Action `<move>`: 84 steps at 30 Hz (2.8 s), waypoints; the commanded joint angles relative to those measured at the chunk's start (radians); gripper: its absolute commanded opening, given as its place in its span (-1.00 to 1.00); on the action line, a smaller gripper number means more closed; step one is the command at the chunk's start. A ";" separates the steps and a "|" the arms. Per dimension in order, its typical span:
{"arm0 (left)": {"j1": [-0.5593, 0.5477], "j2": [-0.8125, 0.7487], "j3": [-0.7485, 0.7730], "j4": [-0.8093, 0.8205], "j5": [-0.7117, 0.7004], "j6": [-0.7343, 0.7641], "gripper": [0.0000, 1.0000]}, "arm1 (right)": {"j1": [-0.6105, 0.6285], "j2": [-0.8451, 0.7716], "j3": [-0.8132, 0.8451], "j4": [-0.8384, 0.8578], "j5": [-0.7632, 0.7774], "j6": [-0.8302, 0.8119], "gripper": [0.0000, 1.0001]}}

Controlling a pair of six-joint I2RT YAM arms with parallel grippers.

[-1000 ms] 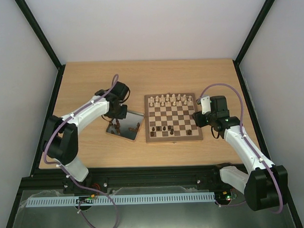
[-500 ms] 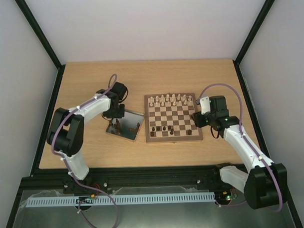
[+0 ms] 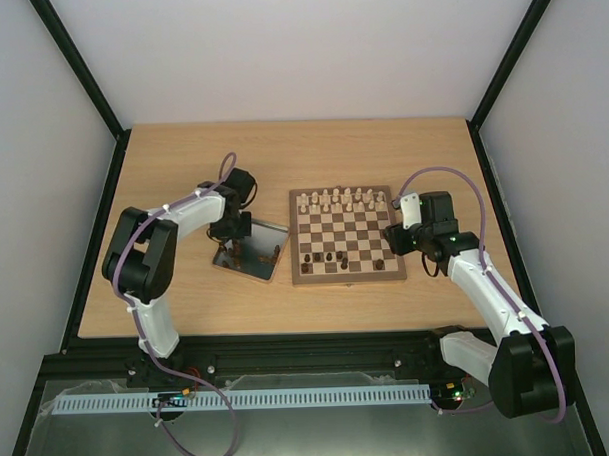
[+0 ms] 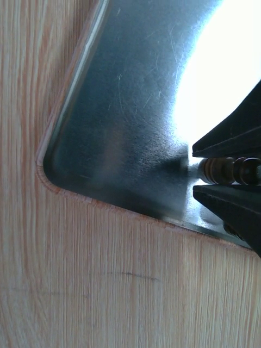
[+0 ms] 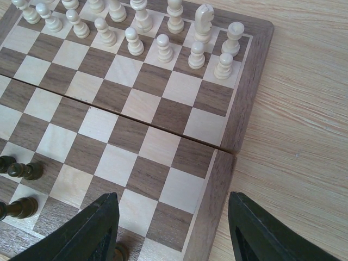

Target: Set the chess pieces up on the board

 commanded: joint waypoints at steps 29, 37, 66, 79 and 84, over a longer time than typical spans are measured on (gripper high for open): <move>-0.165 0.027 0.181 -0.039 0.015 0.024 -0.88 | -0.004 0.014 0.013 -0.029 -0.018 -0.015 0.13; -0.356 0.139 0.411 -0.106 0.047 0.078 -0.88 | -0.004 0.007 0.011 -0.029 -0.016 -0.014 0.13; -0.391 0.245 0.599 -0.223 0.077 0.070 -0.31 | 0.002 -0.008 0.073 -0.130 -0.200 -0.137 0.18; -0.154 -0.289 0.102 0.034 0.084 0.139 -0.06 | 0.198 0.371 0.369 -0.256 -0.179 -0.185 0.11; -0.090 -0.437 -0.079 0.185 0.064 0.152 0.11 | 0.274 0.534 0.502 -0.310 -0.151 -0.178 0.05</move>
